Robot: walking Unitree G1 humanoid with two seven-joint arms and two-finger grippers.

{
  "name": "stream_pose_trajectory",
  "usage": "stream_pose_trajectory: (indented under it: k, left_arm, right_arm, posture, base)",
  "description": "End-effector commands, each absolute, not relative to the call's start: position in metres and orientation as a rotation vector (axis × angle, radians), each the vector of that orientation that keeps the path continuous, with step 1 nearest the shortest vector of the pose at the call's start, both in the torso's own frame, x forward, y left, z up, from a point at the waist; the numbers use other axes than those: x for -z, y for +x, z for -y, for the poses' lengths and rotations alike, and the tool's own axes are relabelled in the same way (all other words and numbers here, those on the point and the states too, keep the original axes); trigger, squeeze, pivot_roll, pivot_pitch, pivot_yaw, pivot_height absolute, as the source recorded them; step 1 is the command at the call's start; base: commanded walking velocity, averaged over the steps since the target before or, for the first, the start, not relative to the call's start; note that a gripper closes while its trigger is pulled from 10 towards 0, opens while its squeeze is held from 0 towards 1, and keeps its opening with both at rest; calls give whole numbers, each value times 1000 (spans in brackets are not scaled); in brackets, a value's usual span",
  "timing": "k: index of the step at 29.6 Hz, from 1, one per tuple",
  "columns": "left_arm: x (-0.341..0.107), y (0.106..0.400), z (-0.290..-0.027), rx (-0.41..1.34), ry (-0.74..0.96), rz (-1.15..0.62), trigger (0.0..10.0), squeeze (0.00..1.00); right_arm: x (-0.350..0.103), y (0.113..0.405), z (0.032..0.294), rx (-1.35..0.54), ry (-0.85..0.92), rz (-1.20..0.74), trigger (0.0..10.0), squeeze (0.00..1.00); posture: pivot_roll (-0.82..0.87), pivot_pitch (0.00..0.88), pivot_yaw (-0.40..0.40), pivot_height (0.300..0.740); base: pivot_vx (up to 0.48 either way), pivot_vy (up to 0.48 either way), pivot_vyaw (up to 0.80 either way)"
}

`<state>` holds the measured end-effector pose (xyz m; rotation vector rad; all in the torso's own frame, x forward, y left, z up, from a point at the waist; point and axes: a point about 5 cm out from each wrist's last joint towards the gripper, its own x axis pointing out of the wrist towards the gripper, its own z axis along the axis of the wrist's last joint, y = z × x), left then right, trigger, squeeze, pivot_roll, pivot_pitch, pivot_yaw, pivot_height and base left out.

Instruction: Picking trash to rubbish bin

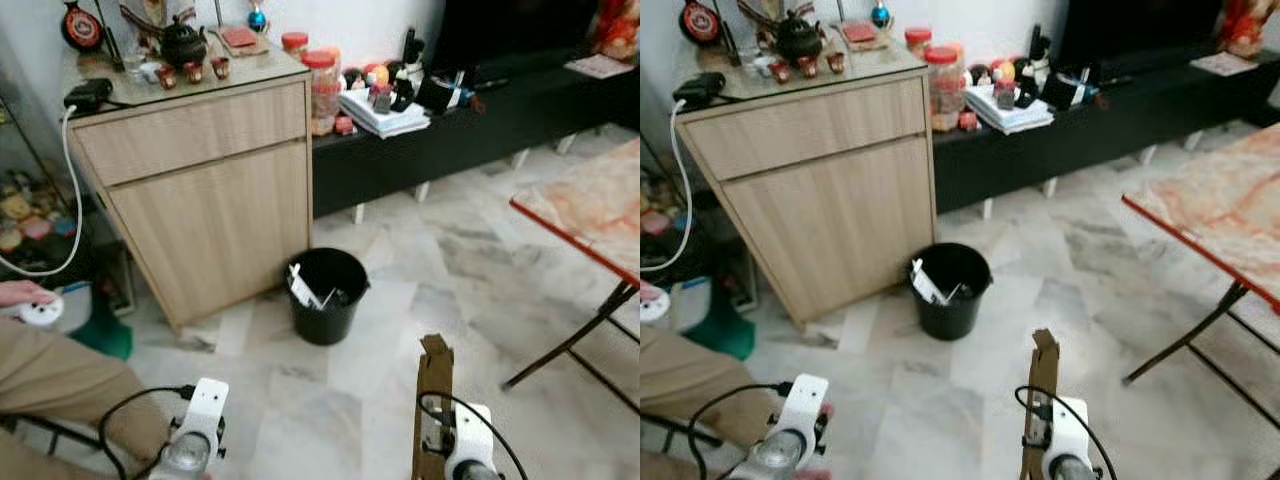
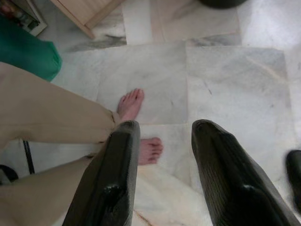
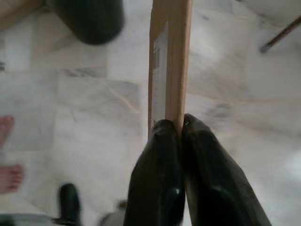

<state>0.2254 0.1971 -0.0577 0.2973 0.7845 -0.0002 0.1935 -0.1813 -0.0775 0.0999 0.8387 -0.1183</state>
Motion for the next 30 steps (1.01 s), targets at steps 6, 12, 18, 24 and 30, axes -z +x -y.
stream_pose_trajectory:
  k: [6, 12, 18, 24, 30]
  left_arm:
    - [57, 227, -198, 1, 312, -788, 10000, 0]
    - [57, 227, -198, 1, 311, -787, 10000, 0]
    - [57, 227, -198, 3, 312, -786, 10000, 0]
    - [56, 228, -197, 3, 312, -786, 10000, 0]
    - [56, 228, -198, 4, 313, -786, 10000, 0]
  right_arm:
    - [76, 196, 175, 94, 104, -825, 10000, 0]
    - [76, 197, 175, 93, 111, -816, 10000, 0]
    - [74, 199, 175, 73, 72, -806, 10000, 0]
    - [75, 199, 174, 82, 98, -810, 10000, 0]
    - [74, 200, 173, 68, 90, -807, 10000, 0]
  posture:
    - [-73, 57, -18, 740]
    - [-73, 57, -18, 740]
    - [-73, 57, -18, 740]
    - [-72, 55, -20, 740]
    - [-71, 53, -20, 740]
  base:
    - [354, 0, -133]
    - [353, 0, 0]
    - [350, 0, 400]
    - [352, 0, 667]
    - [352, 0, 0]
